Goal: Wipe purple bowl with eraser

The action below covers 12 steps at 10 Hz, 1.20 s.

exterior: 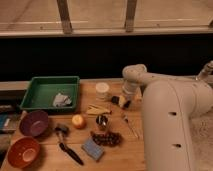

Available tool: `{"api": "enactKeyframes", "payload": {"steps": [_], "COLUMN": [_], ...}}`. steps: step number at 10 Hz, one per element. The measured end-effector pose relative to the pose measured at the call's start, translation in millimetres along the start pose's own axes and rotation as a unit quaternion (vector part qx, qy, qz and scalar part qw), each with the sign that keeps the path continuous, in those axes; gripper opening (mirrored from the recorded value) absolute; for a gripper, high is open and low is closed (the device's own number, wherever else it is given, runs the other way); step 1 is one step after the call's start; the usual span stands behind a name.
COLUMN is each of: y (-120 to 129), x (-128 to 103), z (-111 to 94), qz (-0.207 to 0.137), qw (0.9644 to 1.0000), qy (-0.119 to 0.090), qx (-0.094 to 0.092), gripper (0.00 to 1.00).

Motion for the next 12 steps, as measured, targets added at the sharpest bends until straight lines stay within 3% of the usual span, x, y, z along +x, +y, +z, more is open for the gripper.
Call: {"api": "enactKeyframes", "payload": {"steps": [2, 4, 9, 12], "y": [-0.5, -11.8, -35.0, -38.1], "x": [3.4, 16.9, 42.0, 48.1], "z": [-4.4, -24.9, -103.5, -142.4], "qz": [0.005, 0.026, 0.076, 0.088], "qw": [1.0000, 0.9996, 0.9947, 0.9931], "qy": [0.000, -0.001, -0.012, -0.030], "qx": [-0.001, 0.009, 0.068, 0.071], "gripper": [0.00, 0.00, 0.00, 0.00]}}
